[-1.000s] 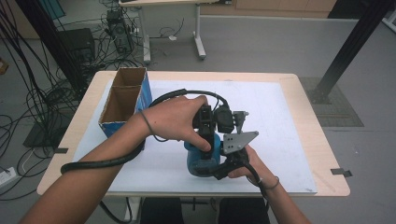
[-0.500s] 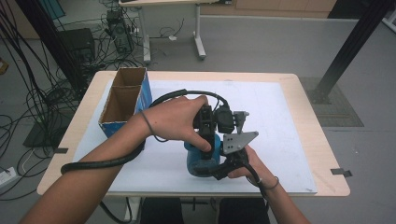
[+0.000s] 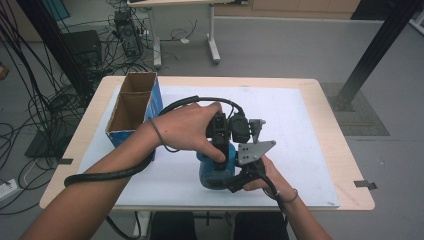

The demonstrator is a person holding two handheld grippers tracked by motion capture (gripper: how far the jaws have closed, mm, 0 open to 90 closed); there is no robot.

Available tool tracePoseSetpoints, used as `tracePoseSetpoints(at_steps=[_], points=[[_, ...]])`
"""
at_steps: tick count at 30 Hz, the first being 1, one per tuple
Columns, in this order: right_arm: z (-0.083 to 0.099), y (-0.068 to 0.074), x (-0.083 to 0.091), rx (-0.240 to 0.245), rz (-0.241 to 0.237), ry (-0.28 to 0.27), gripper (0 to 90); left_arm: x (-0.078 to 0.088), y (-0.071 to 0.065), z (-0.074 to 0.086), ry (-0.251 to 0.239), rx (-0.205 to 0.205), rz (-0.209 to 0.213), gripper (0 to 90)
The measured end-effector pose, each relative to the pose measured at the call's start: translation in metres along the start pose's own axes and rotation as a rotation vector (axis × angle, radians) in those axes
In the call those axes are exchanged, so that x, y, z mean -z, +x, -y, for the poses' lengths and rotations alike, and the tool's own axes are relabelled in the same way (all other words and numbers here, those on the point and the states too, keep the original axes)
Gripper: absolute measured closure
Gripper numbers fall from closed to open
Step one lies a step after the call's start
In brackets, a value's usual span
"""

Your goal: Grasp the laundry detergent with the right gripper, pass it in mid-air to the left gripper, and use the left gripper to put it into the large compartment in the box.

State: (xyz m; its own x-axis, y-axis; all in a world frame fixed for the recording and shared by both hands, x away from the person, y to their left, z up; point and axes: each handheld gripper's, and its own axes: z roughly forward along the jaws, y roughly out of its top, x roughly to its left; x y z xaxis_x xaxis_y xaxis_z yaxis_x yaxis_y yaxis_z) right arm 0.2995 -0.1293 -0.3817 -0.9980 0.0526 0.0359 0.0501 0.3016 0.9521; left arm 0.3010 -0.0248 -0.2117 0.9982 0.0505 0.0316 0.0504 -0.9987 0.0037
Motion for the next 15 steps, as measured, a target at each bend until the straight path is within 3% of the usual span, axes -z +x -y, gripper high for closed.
tracePoseSetpoints(at_steps=[6, 15], points=[[-0.0001, -0.0011, 0.0019, 0.003, 0.001, -0.011, 41.0, 0.0020, -0.0006, -0.0005, -0.022, -0.002, -0.009, 37.1], [-0.0007, -0.0017, 0.0029, 0.003, 0.005, -0.041, 40.4, 0.0066, -0.0010, -0.0032, -0.008, -0.003, -0.016, 37.3]])
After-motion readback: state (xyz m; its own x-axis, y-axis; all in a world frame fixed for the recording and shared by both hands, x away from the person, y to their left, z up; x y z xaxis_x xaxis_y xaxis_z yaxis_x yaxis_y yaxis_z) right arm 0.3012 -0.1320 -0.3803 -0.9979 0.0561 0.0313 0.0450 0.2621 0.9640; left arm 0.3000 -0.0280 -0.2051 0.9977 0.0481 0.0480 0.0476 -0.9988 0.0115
